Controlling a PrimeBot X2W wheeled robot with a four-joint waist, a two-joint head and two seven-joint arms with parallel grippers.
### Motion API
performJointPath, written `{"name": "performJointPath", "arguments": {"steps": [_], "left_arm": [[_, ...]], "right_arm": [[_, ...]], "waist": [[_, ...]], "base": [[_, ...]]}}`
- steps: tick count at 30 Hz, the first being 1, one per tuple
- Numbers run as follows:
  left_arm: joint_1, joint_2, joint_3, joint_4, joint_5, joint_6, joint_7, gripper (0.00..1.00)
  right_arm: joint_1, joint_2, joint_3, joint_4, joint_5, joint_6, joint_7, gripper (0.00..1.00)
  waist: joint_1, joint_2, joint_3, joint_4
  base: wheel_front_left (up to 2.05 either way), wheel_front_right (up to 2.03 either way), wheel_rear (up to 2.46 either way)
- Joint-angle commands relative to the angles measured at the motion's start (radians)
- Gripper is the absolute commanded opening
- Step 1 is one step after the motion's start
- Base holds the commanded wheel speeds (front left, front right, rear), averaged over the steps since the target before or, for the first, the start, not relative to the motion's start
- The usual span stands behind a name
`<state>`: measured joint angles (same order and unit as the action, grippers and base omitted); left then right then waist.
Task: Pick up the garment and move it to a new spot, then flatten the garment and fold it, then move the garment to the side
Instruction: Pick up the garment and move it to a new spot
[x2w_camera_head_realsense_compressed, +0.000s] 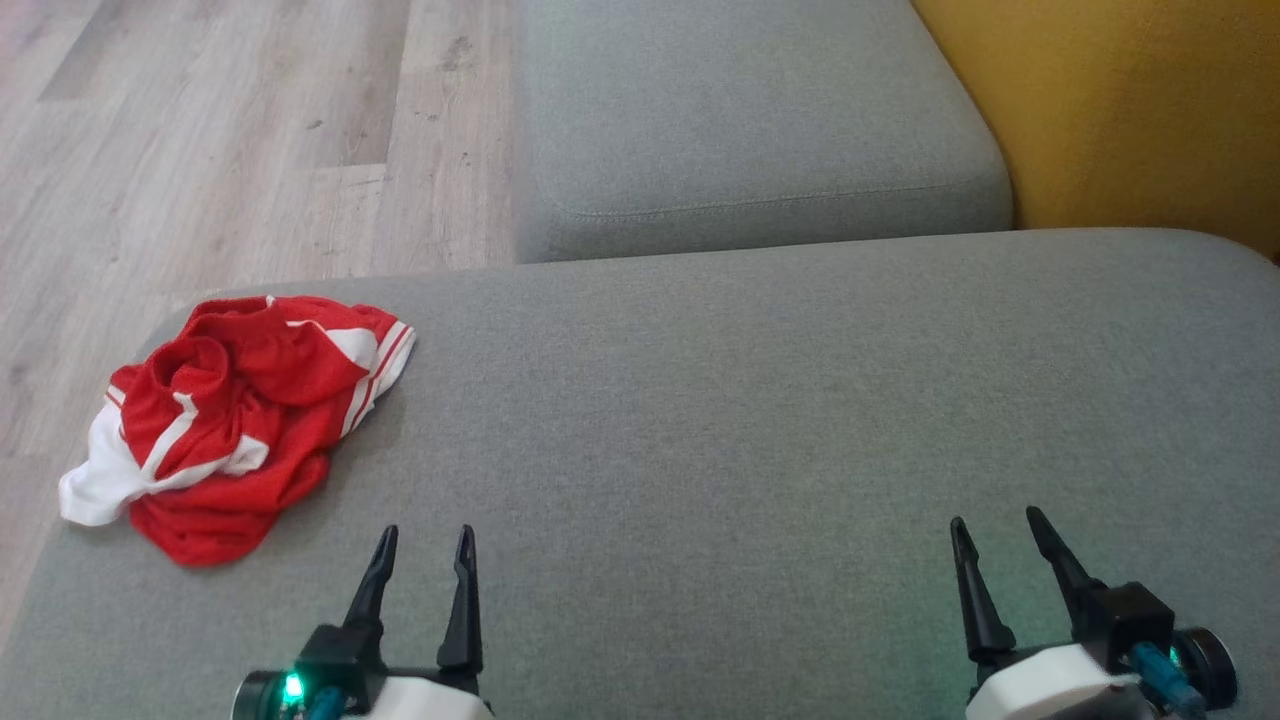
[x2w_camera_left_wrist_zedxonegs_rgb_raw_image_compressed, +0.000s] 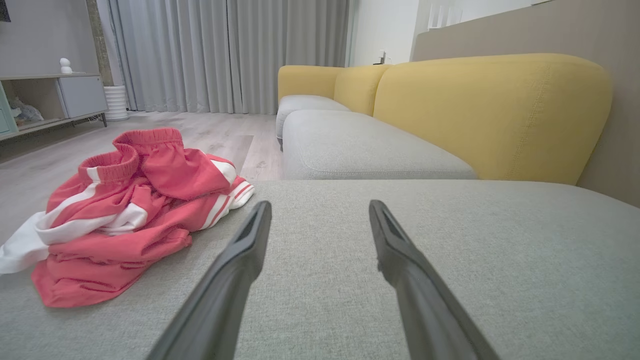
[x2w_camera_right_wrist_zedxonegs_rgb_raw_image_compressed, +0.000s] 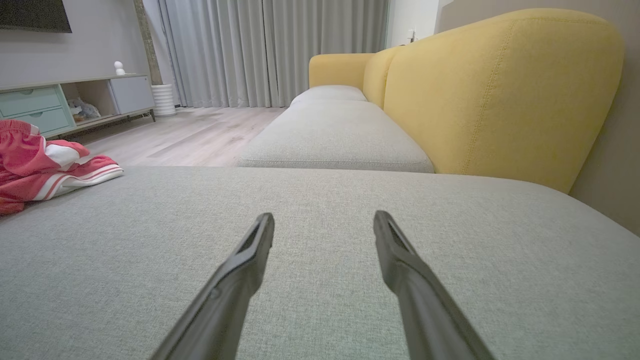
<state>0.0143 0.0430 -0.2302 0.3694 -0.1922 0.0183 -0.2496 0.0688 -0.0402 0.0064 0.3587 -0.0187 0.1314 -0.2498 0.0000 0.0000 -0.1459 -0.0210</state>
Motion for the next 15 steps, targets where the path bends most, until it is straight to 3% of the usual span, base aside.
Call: {"name": "performJointPath", "arguments": {"steps": [1,7,15], "left_arm": [[-0.035,0.007,0.029,-0.024,0.015,0.008,-0.012,1.0],[-0.048,0.007,0.035,-0.016,0.034,0.0,-0.012,1.0],[-0.044,0.007,0.06,-0.032,0.068,-0.006,-0.012,1.0]], "right_arm": [[-0.035,-0.01,0.021,-0.029,0.0,-0.001,-0.012,1.0],[-0.028,-0.01,0.019,-0.031,0.008,-0.001,-0.012,1.0],[-0.029,-0.01,0.021,-0.031,0.022,-0.001,-0.012,1.0]], "waist": [[0.0,0.0,0.001,0.003],[0.0,0.0,0.009,0.047],[0.0,0.0,0.03,0.205]], "base": [[0.0,0.0,0.0],[0.0,0.0,0.0],[0.0,0.0,0.0]]}}
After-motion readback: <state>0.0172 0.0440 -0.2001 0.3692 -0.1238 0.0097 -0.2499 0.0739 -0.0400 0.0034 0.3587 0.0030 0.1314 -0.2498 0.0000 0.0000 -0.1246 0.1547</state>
